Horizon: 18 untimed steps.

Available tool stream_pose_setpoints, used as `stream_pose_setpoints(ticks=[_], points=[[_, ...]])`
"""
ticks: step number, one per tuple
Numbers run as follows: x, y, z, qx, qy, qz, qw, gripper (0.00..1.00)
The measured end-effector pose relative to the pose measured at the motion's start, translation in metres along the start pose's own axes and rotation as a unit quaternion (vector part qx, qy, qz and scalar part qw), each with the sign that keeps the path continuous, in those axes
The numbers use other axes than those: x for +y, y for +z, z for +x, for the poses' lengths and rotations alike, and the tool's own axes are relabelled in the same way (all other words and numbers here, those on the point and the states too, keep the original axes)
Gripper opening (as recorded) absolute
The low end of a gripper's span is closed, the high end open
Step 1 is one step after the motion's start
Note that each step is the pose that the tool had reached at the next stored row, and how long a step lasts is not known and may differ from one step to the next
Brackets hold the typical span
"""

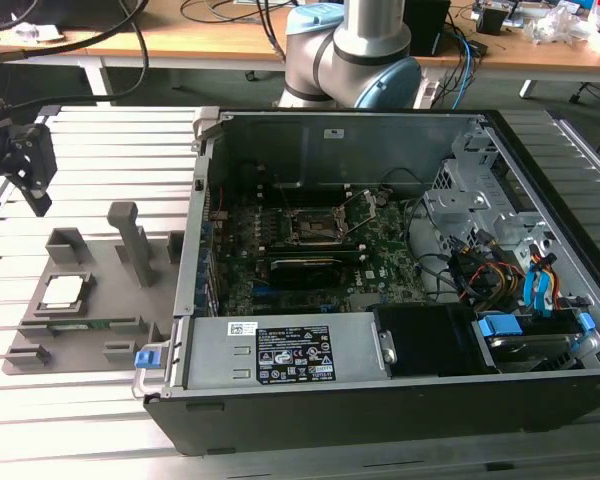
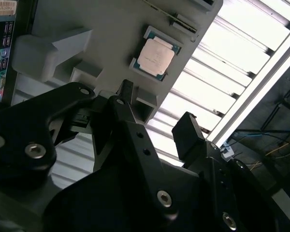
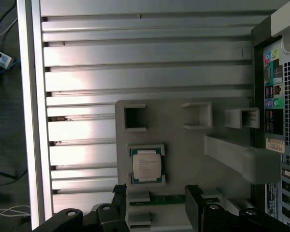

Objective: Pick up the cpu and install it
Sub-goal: 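Pick up the cpu and move it towards the insertion slot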

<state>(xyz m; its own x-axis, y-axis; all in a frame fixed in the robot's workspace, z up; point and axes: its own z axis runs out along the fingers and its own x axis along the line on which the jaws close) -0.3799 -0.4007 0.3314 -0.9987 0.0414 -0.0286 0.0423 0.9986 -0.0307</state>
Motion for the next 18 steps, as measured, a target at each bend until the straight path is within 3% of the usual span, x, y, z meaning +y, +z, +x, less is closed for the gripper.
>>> stream_pose_setpoints(ticks=[18], points=[[0.0007, 0.0218, 0.0006, 0.0000, 0.000, 0.0000, 1.0000, 0.60]])
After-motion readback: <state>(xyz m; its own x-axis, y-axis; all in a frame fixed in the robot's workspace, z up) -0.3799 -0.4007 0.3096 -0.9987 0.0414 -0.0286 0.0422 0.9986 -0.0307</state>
